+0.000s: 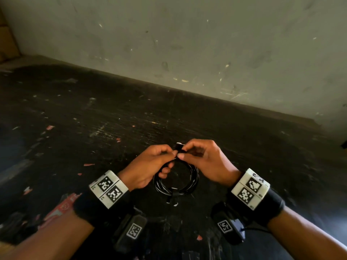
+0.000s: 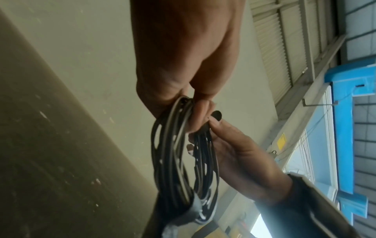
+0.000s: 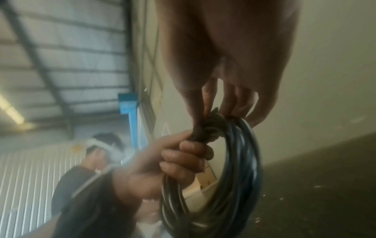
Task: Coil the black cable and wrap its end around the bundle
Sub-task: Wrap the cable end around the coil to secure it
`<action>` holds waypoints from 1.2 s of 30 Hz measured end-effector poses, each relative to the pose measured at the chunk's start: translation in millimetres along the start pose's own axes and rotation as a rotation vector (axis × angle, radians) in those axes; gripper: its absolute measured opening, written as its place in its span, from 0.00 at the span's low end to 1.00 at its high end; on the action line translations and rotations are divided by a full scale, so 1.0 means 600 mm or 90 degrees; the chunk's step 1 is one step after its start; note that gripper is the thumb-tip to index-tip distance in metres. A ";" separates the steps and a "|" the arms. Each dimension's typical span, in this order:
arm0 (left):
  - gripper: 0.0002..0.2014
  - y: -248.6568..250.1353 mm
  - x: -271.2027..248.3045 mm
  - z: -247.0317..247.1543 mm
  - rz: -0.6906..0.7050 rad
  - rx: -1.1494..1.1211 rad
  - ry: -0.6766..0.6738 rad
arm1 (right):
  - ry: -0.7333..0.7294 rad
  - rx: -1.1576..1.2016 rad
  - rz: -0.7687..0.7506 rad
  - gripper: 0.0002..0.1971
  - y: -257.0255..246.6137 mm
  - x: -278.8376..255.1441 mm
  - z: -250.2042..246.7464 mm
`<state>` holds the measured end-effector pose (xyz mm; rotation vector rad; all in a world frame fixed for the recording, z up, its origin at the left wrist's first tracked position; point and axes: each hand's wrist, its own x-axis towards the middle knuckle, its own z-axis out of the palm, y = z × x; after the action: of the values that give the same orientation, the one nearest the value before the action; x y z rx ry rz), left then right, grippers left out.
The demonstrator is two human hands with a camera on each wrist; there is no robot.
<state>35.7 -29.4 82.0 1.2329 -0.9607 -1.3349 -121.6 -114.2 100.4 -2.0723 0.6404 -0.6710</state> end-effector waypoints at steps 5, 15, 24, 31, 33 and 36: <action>0.09 -0.009 0.004 -0.008 -0.009 0.032 0.011 | 0.019 0.029 0.023 0.03 0.007 0.005 0.001; 0.10 -0.007 0.017 -0.017 0.029 0.198 -0.053 | 0.012 0.004 0.037 0.07 0.025 0.007 0.000; 0.14 -0.032 0.061 -0.022 0.023 0.297 -0.093 | 0.004 0.084 0.207 0.10 0.064 0.002 -0.006; 0.16 -0.101 0.093 -0.032 -0.176 0.111 0.059 | 0.161 0.266 0.413 0.07 0.152 -0.010 -0.024; 0.10 -0.122 0.097 -0.034 -0.225 0.003 0.050 | 0.197 0.311 0.467 0.06 0.171 -0.021 -0.030; 0.07 -0.152 0.110 -0.027 -0.215 -0.053 0.066 | 0.225 0.326 0.530 0.05 0.207 -0.039 -0.027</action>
<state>40.5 -79.7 -20.1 1.4282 -0.6355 -1.5376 -173.6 -171.6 -0.5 -1.0704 1.2736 -0.6111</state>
